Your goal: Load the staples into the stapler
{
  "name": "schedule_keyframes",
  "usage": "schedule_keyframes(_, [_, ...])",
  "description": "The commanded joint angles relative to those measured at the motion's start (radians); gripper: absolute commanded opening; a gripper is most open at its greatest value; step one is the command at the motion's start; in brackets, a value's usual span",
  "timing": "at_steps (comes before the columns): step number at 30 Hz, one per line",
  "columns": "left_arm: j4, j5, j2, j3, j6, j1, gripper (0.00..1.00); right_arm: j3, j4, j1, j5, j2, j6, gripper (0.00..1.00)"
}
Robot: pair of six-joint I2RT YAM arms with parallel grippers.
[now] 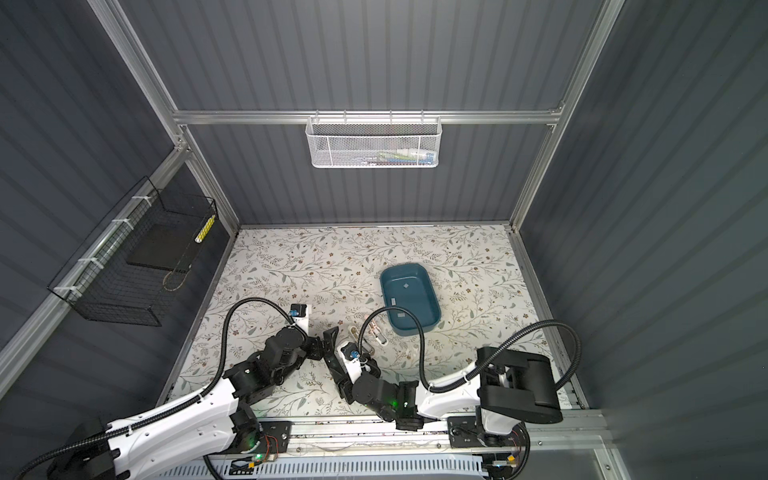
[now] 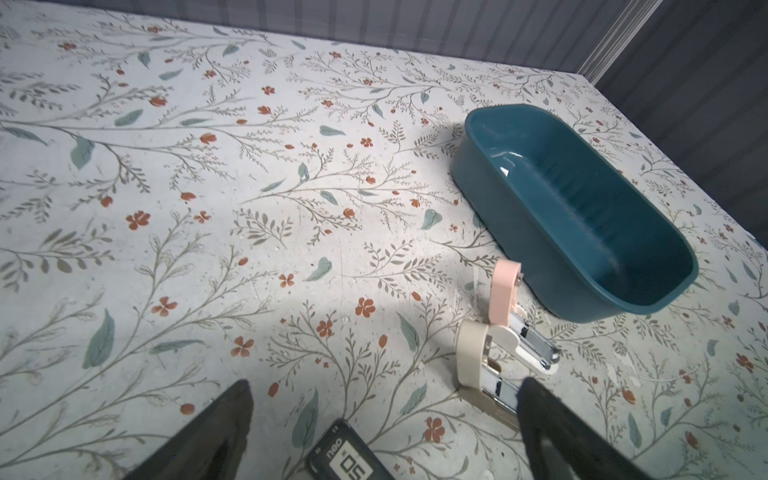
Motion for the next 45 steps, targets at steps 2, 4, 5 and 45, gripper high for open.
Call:
schedule_keyframes(2, [-0.090, -0.079, -0.069, 0.070, 0.065, 0.006, 0.99, 0.027, -0.091, -0.036, 0.017, -0.053, -0.043, 0.69])
schedule_keyframes(4, [-0.101, -0.100, -0.100, 0.084, 0.088, 0.005, 0.99, 0.043, -0.137, -0.071, -0.008, -0.079, -0.030, 0.69])
schedule_keyframes(5, [-0.100, -0.109, -0.112, 0.088, 0.101, 0.005, 1.00, 0.045, -0.149, -0.087, -0.009, -0.093, -0.028, 0.69])
schedule_keyframes(45, [0.133, 0.392, 0.319, 0.156, 0.072, 0.138, 0.99, -0.195, -0.020, -0.305, -0.295, -0.006, -0.046, 0.67])
